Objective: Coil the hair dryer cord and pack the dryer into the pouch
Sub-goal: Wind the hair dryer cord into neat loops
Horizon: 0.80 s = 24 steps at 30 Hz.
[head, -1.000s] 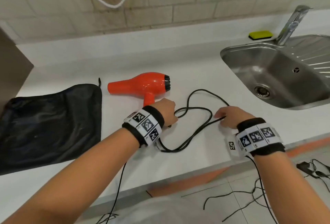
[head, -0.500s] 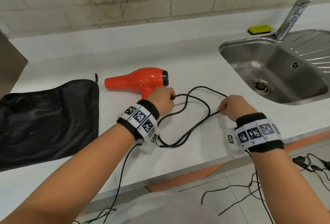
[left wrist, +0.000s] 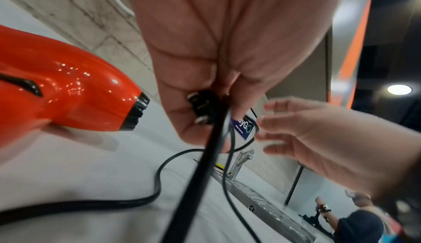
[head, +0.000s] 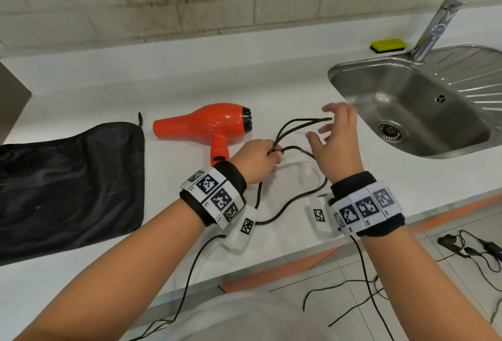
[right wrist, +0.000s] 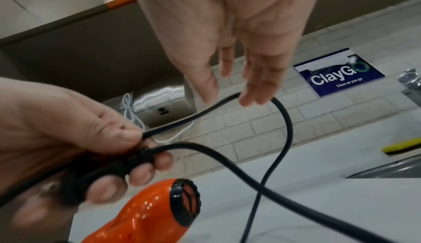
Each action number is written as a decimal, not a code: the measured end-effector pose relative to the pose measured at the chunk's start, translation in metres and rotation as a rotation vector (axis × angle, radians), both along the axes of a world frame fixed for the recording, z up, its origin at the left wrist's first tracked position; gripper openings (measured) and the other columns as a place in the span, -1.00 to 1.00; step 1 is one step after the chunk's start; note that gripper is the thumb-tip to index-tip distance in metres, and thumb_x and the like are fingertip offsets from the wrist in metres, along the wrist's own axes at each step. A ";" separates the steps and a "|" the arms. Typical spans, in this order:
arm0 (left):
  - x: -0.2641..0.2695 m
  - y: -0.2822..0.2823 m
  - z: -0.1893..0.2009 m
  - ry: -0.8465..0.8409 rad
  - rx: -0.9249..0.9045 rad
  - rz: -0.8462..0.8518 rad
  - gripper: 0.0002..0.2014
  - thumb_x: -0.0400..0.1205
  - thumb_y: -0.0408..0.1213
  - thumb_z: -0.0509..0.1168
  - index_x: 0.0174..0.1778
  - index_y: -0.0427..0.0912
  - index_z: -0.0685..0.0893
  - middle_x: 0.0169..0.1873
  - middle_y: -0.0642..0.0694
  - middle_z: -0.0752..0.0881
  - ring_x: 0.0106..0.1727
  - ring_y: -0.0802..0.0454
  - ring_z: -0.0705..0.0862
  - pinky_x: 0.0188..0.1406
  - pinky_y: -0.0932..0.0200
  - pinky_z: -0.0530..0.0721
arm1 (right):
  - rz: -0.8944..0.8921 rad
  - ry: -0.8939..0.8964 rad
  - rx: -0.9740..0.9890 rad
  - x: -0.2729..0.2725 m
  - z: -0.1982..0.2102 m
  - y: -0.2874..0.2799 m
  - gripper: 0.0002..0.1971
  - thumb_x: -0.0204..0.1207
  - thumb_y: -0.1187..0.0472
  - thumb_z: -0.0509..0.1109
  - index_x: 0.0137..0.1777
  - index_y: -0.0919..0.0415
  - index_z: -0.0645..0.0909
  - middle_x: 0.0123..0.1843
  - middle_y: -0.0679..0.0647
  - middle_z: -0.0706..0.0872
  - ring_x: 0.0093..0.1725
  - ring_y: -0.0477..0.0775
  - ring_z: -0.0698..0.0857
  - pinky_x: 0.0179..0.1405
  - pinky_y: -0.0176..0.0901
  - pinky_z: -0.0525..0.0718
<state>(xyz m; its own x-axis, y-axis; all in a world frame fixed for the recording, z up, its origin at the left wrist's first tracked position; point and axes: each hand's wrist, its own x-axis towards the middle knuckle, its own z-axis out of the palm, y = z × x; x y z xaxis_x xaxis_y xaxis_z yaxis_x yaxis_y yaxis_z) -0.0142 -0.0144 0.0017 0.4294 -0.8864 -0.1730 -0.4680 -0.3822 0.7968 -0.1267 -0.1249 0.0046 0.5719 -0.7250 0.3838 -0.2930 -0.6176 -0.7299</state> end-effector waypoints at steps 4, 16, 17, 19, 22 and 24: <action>0.003 0.003 -0.003 0.235 -0.057 0.037 -0.81 0.71 -0.36 0.03 0.00 -0.29 0.55 -0.24 -0.09 0.60 -0.26 0.04 0.60 -0.40 0.22 0.63 | 0.058 0.458 0.131 -0.011 -0.018 -0.004 -0.55 0.59 0.24 0.21 0.48 0.19 0.28 0.48 0.17 0.42 0.32 0.21 0.53 0.38 -0.03 0.45; 0.017 0.001 0.002 0.561 -0.182 0.237 -0.73 0.71 -0.36 0.06 -0.21 -0.13 0.62 -0.33 -0.07 0.58 -0.34 0.09 0.54 -0.47 0.27 0.59 | -0.023 0.490 0.317 -0.019 -0.022 -0.018 -0.72 0.59 0.36 0.14 0.17 0.34 0.64 0.01 0.26 0.72 -0.09 0.16 0.59 -0.32 -0.60 0.46; 0.022 0.000 0.000 0.444 -0.115 0.224 -0.76 0.68 -0.32 0.12 -0.25 -0.05 0.62 -0.35 0.00 0.57 -0.35 0.14 0.51 -0.39 0.29 0.54 | -0.047 0.443 0.304 -0.022 -0.019 -0.020 -0.73 0.57 0.36 0.17 0.07 0.33 0.70 -0.03 0.25 0.74 -0.11 0.11 0.59 -0.40 -0.65 0.44; 0.030 -0.001 -0.004 0.291 0.010 0.205 -0.84 0.62 -0.24 0.23 -0.27 0.04 0.59 -0.34 0.13 0.54 -0.32 0.24 0.48 -0.26 0.35 0.46 | -0.105 0.374 0.296 -0.030 -0.012 -0.023 -0.76 0.53 0.37 0.23 0.00 0.32 0.75 -0.04 0.23 0.78 -0.11 0.01 0.60 -0.42 -0.72 0.42; 0.037 -0.004 -0.008 0.271 0.073 0.225 -0.90 0.60 -0.24 0.27 -0.23 -0.02 0.59 -0.34 0.14 0.52 -0.32 0.27 0.46 -0.27 0.40 0.42 | -0.151 0.319 0.349 -0.041 -0.001 -0.027 -0.76 0.50 0.39 0.22 -0.03 0.33 0.74 -0.15 0.22 0.76 -0.17 0.10 0.61 -0.46 -0.69 0.43; 0.038 -0.006 -0.009 0.205 0.111 0.227 -0.78 0.61 -0.25 0.26 -0.37 0.01 0.54 -0.37 0.12 0.51 -0.35 0.25 0.45 -0.32 0.40 0.42 | -0.172 0.266 0.391 -0.049 0.006 -0.028 -0.77 0.48 0.39 0.21 -0.06 0.29 0.71 -0.30 0.08 0.67 -0.28 0.05 0.56 -0.41 -0.46 0.47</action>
<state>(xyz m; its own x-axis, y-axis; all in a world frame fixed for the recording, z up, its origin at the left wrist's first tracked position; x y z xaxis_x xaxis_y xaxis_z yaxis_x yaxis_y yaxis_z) 0.0233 -0.0209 -0.0076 0.5603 -0.7426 -0.3669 -0.1947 -0.5487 0.8131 -0.1757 -0.1531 0.0103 0.4723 -0.8779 -0.0785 -0.5743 -0.2389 -0.7830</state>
